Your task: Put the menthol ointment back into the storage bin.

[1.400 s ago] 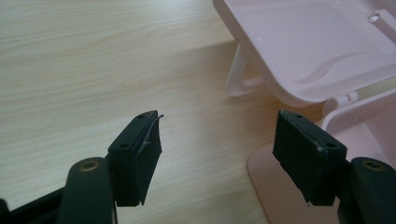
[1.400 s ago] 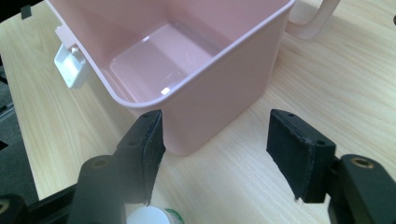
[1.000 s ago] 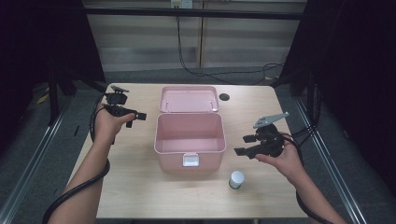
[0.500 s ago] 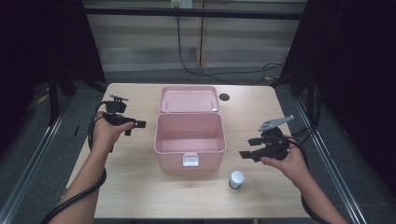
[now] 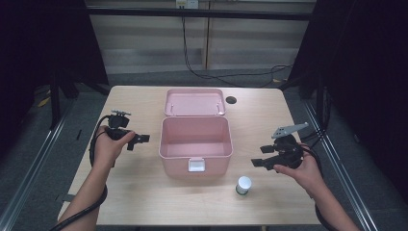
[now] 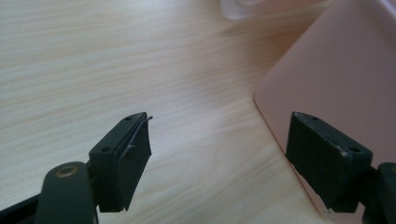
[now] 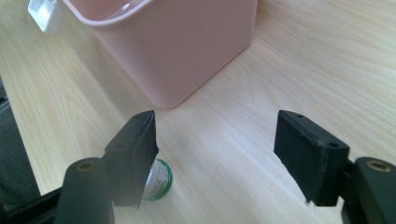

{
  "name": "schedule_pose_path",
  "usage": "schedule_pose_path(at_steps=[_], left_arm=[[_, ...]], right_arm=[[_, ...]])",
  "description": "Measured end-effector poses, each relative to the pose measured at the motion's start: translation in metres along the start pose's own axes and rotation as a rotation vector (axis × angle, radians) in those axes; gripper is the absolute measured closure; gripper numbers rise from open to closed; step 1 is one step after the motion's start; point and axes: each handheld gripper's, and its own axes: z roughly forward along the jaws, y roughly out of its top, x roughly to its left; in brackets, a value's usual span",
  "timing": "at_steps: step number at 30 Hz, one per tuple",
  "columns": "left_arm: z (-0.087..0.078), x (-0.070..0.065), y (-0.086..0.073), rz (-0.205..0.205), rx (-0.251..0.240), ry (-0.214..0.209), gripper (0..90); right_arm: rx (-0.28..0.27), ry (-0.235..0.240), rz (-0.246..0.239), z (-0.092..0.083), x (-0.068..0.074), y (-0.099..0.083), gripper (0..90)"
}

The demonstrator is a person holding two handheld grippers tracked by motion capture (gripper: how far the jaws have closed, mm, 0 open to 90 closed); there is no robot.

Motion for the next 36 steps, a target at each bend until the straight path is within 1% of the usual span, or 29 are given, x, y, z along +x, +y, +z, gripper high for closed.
schedule_pose_path(at_steps=[2,3,4,5,6,7,8,11,12,14,15,18,19,21,23,24,25,27,29,30,31,32,34,35,36], left_arm=[[0.002,-0.001,-0.004,0.0,0.002,-0.005,21.3],[0.004,-0.001,-0.009,0.003,0.009,-0.005,21.0],[0.004,-0.001,-0.009,0.003,0.009,-0.005,21.0],[0.007,0.0,-0.014,0.014,0.01,-0.005,21.0],[0.007,0.0,-0.014,0.014,0.01,-0.005,21.0],[0.01,0.0,-0.018,0.015,0.016,0.003,21.0],[0.011,0.0,-0.02,0.025,0.015,0.005,21.0],[0.013,-0.001,-0.025,0.028,0.018,0.005,21.0],[0.014,0.0,-0.028,0.037,0.025,0.004,21.0],[0.017,0.0,-0.032,0.042,0.025,0.016,21.1],[0.02,0.0,-0.037,0.048,0.035,0.016,21.4],[0.022,-0.001,-0.041,0.056,0.039,0.007,21.8],[0.024,-0.002,-0.045,0.064,0.036,0.01,21.8],[0.026,-0.002,-0.049,0.077,0.032,0.011,21.7],[0.027,-0.002,-0.051,0.078,0.031,0.018,21.7],[0.029,-0.002,-0.056,0.088,0.032,0.017,21.5],[0.029,-0.002,-0.056,0.088,0.032,0.017,21.5],[0.032,-0.002,-0.062,0.092,0.025,0.015,21.5],[0.034,-0.003,-0.064,0.091,0.02,0.011,19.8],[0.034,-0.003,-0.065,0.1,0.02,0.017,19.8],[0.034,-0.004,-0.065,0.121,0.021,0.022,19.7],[0.036,-0.005,-0.066,0.137,0.01,0.017,17.6],[0.036,-0.005,-0.067,0.141,0.001,0.014,16.0],[0.037,-0.005,-0.071,0.141,-0.029,0.009,15.5],[0.037,-0.005,-0.071,0.141,-0.029,0.009,15.3]], right_arm=[[0.003,0.0,0.002,0.0,0.0,-0.003,29.2],[0.005,0.005,0.003,0.0,0.0,-0.004,28.9],[0.005,0.005,0.003,0.0,0.0,-0.004,28.9],[0.011,-0.001,-0.002,0.0,0.0,-0.007,28.6],[0.011,-0.001,-0.002,0.0,0.0,-0.007,28.6],[0.012,0.006,0.001,0.001,-0.001,-0.011,28.6],[0.015,0.007,0.003,0.002,-0.001,-0.012,28.4],[0.011,0.013,0.01,0.003,-0.002,-0.014,28.3],[0.01,0.016,0.01,0.003,-0.002,-0.015,28.3],[0.016,0.012,0.013,0.003,-0.003,-0.016,28.0],[0.014,0.015,0.008,0.004,-0.003,-0.017,27.8],[0.014,0.022,0.011,0.005,-0.003,-0.017,27.5],[0.021,0.018,0.005,0.006,-0.002,-0.018,26.9],[0.027,0.027,0.0,0.007,-0.001,-0.018,26.4],[0.029,0.026,0.0,0.007,0.0,-0.018,26.1],[0.032,0.035,-0.008,0.008,0.001,-0.018,25.4],[0.04,0.033,-0.012,0.008,0.002,-0.018,25.4],[0.043,0.035,-0.019,0.009,0.003,-0.017,25.4],[0.055,0.034,-0.028,0.01,0.004,-0.017,25.4],[0.055,0.034,-0.028,0.01,0.004,-0.017,25.4],[0.056,0.039,-0.027,0.01,0.004,-0.017,25.4],[0.056,0.038,-0.03,0.01,0.005,-0.017,25.4],[0.063,0.039,-0.034,0.01,0.006,-0.016,25.4],[0.058,0.043,-0.037,0.009,0.007,-0.016,25.4],[0.058,0.043,-0.037,0.009,0.007,-0.016,25.4]])
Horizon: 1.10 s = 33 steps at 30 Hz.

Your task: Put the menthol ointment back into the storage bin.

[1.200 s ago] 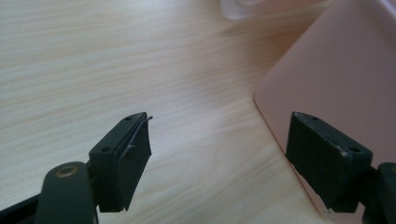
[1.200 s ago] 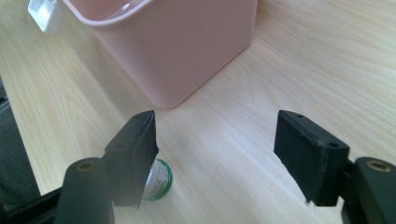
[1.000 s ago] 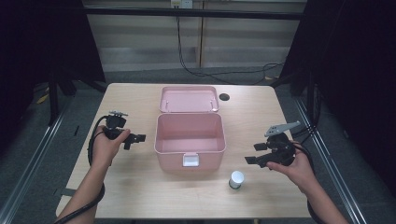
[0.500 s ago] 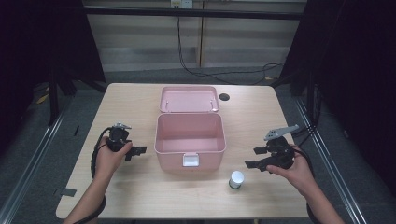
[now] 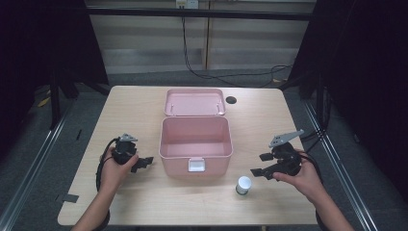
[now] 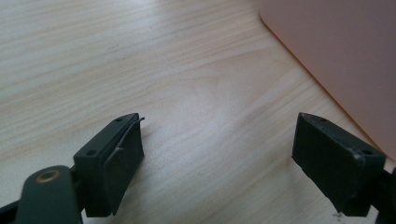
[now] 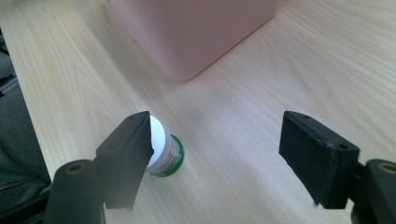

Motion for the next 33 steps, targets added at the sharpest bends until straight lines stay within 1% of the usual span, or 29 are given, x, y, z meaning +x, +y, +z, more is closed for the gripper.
schedule_pose_path(at_steps=[1,2,3,4,5,6,7,8,11,14,15,16,18,19,21,26,27,29,32,33], left_arm=[[0.0,-0.001,-0.004,0.031,-0.021,0.011,15.2],[0.0,-0.001,-0.004,0.031,-0.021,0.011,15.1],[0.0,-0.002,-0.007,0.083,-0.026,0.019,15.1],[0.001,-0.002,-0.008,0.087,-0.039,0.023,15.0],[0.001,-0.003,-0.01,0.094,-0.046,0.024,14.6],[0.001,-0.003,-0.01,0.094,-0.046,0.024,14.1],[0.001,-0.005,-0.013,0.117,-0.06,0.035,13.8],[0.001,-0.005,-0.014,0.135,-0.063,0.034,13.8],[0.001,-0.004,-0.016,0.138,-0.079,0.036,13.4],[0.002,-0.004,-0.016,0.137,-0.082,0.04,13.2],[0.001,-0.004,-0.016,0.14,-0.081,0.04,13.2],[0.002,-0.004,-0.016,0.139,-0.082,0.04,13.2],[0.002,-0.004,-0.016,0.139,-0.082,0.04,13.2],[0.002,-0.004,-0.016,0.14,-0.082,0.04,13.2],[0.002,-0.004,-0.016,0.139,-0.082,0.04,13.2],[0.002,-0.004,-0.016,0.14,-0.082,0.04,13.2],[0.002,-0.004,-0.016,0.139,-0.082,0.041,13.2],[0.002,-0.004,-0.016,0.141,-0.081,0.04,13.2],[0.002,-0.004,-0.016,0.14,-0.081,0.041,13.2],[0.002,-0.004,-0.016,0.14,-0.082,0.041,13.2]], right_arm=[[0.012,0.0,-0.005,-0.002,0.001,0.0,25.4],[0.012,0.0,-0.005,-0.002,0.001,0.0,25.4],[0.02,-0.001,-0.013,-0.003,0.002,0.0,25.4],[0.02,0.004,-0.012,-0.004,0.003,0.0,25.4],[0.021,0.007,-0.02,-0.004,0.003,0.0,25.4],[0.021,0.007,-0.02,-0.004,0.003,0.0,25.4],[0.029,0.005,-0.022,-0.005,0.005,0.0,25.5],[0.029,0.007,-0.025,-0.005,0.005,0.0,25.4],[0.028,0.009,-0.028,-0.005,0.006,0.0,25.5],[0.035,0.016,-0.028,-0.005,0.008,0.0,25.4],[0.035,0.013,-0.04,-0.004,0.008,0.0,25.5],[0.051,0.014,-0.042,-0.002,0.01,0.001,25.5],[0.06,0.018,-0.043,0.0,0.012,0.001,25.5],[0.064,0.018,-0.053,0.0,0.012,0.001,25.6],[0.061,0.024,-0.05,0.002,0.013,0.001,25.9],[0.081,0.038,-0.054,0.006,0.015,0.002,26.1],[0.098,0.038,-0.06,0.009,0.017,0.002,26.1],[0.098,0.039,-0.065,0.01,0.017,0.002,26.4],[0.122,0.045,-0.07,0.012,0.021,0.003,26.8],[0.127,0.046,-0.079,0.013,0.021,0.004,27.3]])
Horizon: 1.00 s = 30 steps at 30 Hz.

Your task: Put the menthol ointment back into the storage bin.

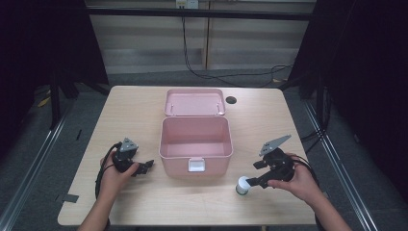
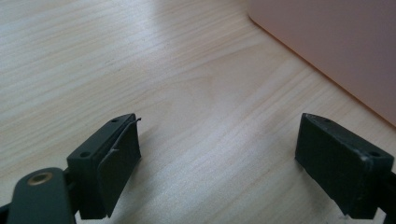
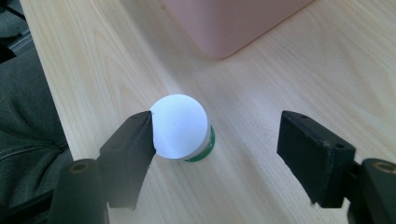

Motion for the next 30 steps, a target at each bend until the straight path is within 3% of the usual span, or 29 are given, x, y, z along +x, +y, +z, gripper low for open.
schedule_pose_path(at_steps=[30], left_arm=[[0.0,0.0,0.0,0.0,0.001,0.0,13.2]], right_arm=[[0.054,0.024,-0.045,0.013,0.01,0.005,36.0]])
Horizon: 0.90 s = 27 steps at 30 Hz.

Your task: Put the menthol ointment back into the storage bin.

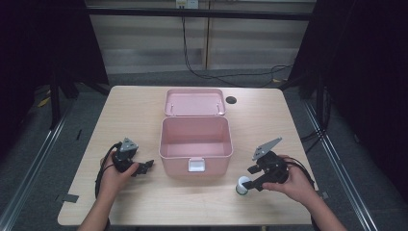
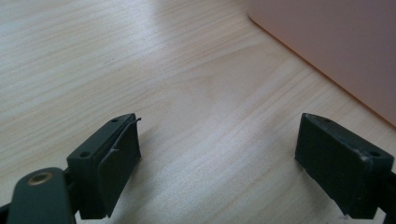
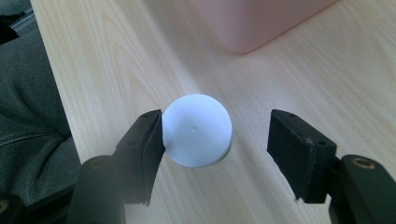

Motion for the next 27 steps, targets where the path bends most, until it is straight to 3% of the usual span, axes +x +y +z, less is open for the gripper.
schedule_pose_path(at_steps=[27], left_arm=[[0.0,0.0,0.0,0.0,0.0,0.0,13.2]], right_arm=[[0.069,0.018,-0.067,0.0101,0.0088,0.0068,45.0]])
